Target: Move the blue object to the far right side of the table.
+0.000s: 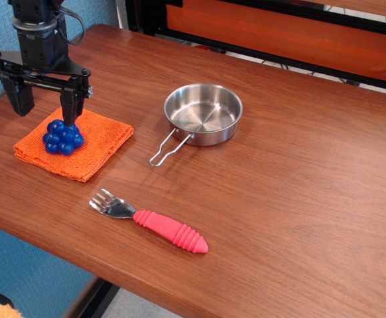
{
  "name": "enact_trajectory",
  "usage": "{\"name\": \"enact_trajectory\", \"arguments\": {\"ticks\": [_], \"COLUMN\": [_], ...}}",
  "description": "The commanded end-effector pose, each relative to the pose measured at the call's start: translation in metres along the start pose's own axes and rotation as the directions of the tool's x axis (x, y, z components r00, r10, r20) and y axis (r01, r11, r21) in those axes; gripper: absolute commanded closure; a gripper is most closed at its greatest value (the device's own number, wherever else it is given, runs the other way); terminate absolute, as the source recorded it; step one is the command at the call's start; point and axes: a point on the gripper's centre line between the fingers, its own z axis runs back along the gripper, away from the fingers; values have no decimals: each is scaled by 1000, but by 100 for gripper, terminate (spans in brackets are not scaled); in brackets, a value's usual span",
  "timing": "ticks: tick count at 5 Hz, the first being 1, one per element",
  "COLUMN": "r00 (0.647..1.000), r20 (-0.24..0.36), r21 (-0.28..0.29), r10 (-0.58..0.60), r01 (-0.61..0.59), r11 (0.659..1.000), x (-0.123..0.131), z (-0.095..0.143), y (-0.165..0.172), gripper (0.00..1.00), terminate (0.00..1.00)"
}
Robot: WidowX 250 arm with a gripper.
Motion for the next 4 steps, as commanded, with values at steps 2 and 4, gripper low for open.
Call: {"name": "enact_trajectory", "arguments": {"ticks": [2,4], "r00": [996,995], "r20": [63,11], "r21": [-41,-33], "r10": [69,95], "r01": [-67,-94], "r11": [997,995], "x": [8,7], "z": [3,-13], "y": [8,3], "gripper": [0,0], "terminate": [0,0]}}
